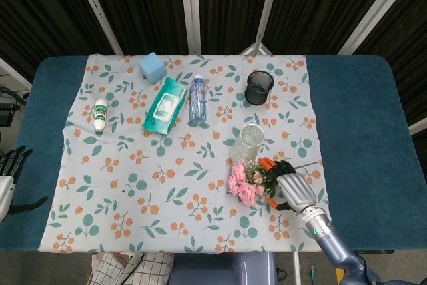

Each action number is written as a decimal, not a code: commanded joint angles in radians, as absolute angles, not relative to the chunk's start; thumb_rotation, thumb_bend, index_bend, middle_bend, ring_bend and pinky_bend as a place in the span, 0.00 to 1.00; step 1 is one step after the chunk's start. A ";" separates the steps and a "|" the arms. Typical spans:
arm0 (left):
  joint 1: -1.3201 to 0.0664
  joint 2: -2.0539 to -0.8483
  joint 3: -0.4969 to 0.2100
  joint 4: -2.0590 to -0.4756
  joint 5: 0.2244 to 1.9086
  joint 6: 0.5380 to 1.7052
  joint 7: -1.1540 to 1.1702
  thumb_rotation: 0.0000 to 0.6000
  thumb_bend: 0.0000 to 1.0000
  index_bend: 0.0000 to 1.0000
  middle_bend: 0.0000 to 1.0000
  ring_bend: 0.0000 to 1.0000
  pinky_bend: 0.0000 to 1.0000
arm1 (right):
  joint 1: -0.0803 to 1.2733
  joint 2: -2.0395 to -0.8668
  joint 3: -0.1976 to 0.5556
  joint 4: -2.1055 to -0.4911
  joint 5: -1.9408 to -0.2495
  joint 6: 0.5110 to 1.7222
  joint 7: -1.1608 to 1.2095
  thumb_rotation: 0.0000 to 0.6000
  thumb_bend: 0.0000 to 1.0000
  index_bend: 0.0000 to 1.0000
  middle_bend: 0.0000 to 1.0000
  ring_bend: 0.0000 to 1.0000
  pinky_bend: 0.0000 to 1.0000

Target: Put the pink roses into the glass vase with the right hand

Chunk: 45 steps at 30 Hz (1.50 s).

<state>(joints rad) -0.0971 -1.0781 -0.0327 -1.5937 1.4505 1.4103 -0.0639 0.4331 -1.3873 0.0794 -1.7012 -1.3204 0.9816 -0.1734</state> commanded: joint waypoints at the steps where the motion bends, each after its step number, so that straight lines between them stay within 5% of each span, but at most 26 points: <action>1: -0.098 -1.078 -0.033 -1.593 1.450 1.410 -0.064 1.00 0.00 0.00 0.00 0.00 0.00 | 0.438 -1.402 0.074 -1.687 -1.316 0.983 -0.183 1.00 0.37 0.02 0.13 0.13 0.07; 6: -0.097 -1.079 -0.033 -1.591 1.453 1.413 -0.063 1.00 0.00 0.00 0.00 0.00 0.00 | 0.443 -1.428 0.070 -1.660 -1.305 0.987 -0.191 1.00 0.37 0.15 0.25 0.25 0.14; 11: -0.098 -1.078 -0.034 -1.590 1.449 1.410 -0.068 1.00 0.00 0.00 0.00 0.00 0.00 | 0.435 -1.449 0.069 -1.644 -1.338 1.034 -0.176 1.00 0.36 0.46 0.47 0.48 0.35; 14: -0.099 -1.078 -0.034 -1.590 1.449 1.410 -0.068 1.00 0.00 0.00 0.00 0.00 0.00 | 0.430 -1.443 0.066 -1.648 -1.350 1.049 -0.161 1.00 0.36 0.54 0.54 0.54 0.42; 31: -0.097 -1.080 -0.034 -1.596 1.447 1.413 -0.058 1.00 0.00 0.00 0.00 0.00 0.00 | 0.354 -1.165 0.115 -1.867 -1.380 1.187 0.118 1.00 0.36 0.56 0.56 0.56 0.42; 37: -0.098 -1.084 -0.033 -1.604 1.449 1.415 -0.047 1.00 0.00 0.00 0.00 0.00 0.00 | 0.324 -1.075 0.230 -1.921 -1.320 1.280 0.326 1.00 0.36 0.56 0.56 0.56 0.42; 45: -0.097 -1.091 -0.033 -1.603 1.457 1.424 -0.041 1.00 0.00 0.00 0.00 0.00 0.00 | 0.321 -1.092 0.425 -1.990 -1.175 1.392 0.550 1.00 0.36 0.56 0.56 0.56 0.42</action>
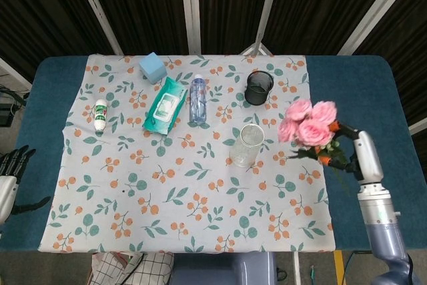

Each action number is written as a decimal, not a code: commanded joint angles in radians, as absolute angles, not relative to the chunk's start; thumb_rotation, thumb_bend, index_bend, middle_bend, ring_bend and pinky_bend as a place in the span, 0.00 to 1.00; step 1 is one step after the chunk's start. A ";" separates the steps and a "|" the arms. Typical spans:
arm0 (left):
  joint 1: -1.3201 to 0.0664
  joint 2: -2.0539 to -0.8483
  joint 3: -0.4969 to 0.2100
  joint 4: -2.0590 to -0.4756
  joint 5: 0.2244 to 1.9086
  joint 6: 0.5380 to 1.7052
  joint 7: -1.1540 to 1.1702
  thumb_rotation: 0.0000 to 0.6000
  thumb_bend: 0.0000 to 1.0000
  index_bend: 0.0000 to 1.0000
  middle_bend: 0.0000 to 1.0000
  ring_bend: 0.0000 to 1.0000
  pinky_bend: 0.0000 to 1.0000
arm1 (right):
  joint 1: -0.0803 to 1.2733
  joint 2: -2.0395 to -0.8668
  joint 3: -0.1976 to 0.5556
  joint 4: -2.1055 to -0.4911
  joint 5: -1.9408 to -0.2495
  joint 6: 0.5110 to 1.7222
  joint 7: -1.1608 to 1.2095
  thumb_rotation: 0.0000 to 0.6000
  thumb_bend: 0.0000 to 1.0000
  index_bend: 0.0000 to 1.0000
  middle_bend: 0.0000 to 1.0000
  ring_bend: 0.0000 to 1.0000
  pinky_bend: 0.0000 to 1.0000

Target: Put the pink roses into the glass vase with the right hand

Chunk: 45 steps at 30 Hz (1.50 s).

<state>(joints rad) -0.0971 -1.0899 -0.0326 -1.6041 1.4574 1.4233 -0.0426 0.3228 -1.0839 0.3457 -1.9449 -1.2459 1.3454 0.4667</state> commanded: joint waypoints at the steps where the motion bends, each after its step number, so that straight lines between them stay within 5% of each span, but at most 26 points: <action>1: -0.098 -1.092 -0.034 -1.602 1.457 1.424 -0.040 1.00 0.00 0.00 0.00 0.00 0.00 | 0.324 -1.101 0.442 -2.003 -1.161 1.397 0.573 1.00 0.36 0.56 0.56 0.56 0.42; 13: -0.099 -1.090 -0.035 -1.594 1.455 1.420 -0.051 1.00 0.00 0.00 0.00 0.00 0.00 | 0.420 -1.313 0.531 -1.973 -1.110 1.455 0.612 1.00 0.36 0.55 0.56 0.55 0.42; 24: -0.102 -1.087 -0.038 -1.578 1.448 1.414 -0.072 1.00 0.00 0.00 0.00 0.00 0.00 | 0.566 -1.545 0.578 -1.750 -1.107 1.468 0.547 1.00 0.36 0.54 0.56 0.54 0.42; 45: -0.120 -1.090 -0.051 -1.581 1.419 1.380 -0.064 1.00 0.00 0.00 0.00 0.00 0.00 | 0.740 -1.705 0.702 -1.555 -1.044 1.393 0.509 1.00 0.36 0.53 0.56 0.54 0.42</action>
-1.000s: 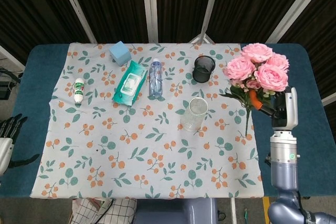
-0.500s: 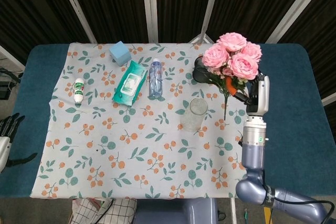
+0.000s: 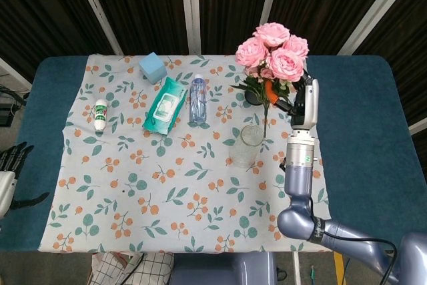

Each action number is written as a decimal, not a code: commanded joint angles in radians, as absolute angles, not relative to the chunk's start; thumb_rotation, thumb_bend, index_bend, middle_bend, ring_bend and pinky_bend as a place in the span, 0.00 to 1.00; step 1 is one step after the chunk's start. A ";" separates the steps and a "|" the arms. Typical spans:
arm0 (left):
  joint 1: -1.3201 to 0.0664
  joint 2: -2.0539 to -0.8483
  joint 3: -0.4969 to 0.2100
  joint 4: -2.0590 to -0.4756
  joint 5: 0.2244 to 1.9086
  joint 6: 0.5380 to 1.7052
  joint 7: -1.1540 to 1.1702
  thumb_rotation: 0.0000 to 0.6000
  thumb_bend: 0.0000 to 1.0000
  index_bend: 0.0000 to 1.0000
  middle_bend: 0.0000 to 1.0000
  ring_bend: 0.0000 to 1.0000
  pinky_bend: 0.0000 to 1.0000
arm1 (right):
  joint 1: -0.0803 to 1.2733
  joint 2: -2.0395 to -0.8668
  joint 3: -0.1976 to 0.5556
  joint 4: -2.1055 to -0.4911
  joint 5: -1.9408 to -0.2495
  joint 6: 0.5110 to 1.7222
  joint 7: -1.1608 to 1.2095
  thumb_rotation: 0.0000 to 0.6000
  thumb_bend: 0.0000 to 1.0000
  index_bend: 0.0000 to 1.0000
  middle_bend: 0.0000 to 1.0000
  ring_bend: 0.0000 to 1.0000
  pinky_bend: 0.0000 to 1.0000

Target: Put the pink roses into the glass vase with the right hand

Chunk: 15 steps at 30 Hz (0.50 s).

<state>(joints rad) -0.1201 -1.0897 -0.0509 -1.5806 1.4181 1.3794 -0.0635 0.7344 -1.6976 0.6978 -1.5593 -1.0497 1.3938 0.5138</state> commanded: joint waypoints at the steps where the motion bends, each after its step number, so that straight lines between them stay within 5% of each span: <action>1: -0.121 -1.090 -0.051 -1.581 1.419 1.380 -0.064 1.00 0.00 0.00 0.00 0.00 0.00 | 0.743 -1.708 0.703 -1.553 -1.042 1.393 0.507 1.00 0.36 0.53 0.56 0.54 0.42; 15: -0.121 -1.086 -0.044 -1.580 1.432 1.381 -0.074 1.00 0.00 0.00 0.00 0.00 0.00 | 0.768 -1.768 0.709 -1.495 -1.019 1.382 0.512 1.00 0.36 0.53 0.56 0.53 0.42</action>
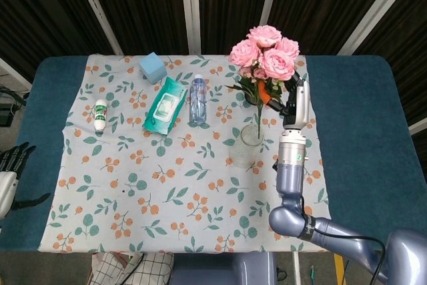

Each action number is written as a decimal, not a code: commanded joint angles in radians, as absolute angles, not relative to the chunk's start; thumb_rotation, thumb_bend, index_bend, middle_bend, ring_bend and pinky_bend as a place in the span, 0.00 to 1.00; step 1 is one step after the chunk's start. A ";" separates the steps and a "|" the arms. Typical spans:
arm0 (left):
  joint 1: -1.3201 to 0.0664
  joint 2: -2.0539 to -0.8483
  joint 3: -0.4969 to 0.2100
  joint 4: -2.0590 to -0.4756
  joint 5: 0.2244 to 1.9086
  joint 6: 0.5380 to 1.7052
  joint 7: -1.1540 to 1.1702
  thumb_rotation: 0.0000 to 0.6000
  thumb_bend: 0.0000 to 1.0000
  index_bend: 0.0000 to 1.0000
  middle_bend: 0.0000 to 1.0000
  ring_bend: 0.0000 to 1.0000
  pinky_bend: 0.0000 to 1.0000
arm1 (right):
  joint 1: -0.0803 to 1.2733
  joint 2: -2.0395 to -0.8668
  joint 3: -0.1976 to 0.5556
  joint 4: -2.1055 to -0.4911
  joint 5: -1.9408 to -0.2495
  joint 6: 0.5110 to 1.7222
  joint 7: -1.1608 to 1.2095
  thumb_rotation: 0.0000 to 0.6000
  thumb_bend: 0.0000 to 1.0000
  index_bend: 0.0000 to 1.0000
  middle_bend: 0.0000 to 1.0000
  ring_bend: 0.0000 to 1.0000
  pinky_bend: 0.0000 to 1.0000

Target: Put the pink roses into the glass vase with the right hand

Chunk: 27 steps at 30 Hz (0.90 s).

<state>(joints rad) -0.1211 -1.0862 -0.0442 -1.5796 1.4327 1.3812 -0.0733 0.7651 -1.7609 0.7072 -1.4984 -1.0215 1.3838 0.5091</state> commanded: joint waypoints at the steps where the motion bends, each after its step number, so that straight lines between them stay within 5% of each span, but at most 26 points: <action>1: -0.121 -1.086 -0.044 -1.580 1.432 1.381 -0.073 1.00 0.00 0.00 0.00 0.00 0.00 | 0.769 -1.772 0.708 -1.493 -1.019 1.381 0.513 1.00 0.36 0.53 0.56 0.53 0.42; 27: -0.124 -1.085 -0.039 -1.583 1.444 1.383 -0.081 1.00 0.00 0.00 0.00 0.00 0.00 | 0.700 -1.774 0.674 -1.540 -1.042 1.405 0.501 1.00 0.36 0.51 0.56 0.52 0.42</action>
<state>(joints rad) -0.1241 -1.0848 -0.0391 -1.5833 1.4442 1.3828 -0.0811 0.6986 -1.7824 0.6663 -1.5344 -1.0463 1.4111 0.5061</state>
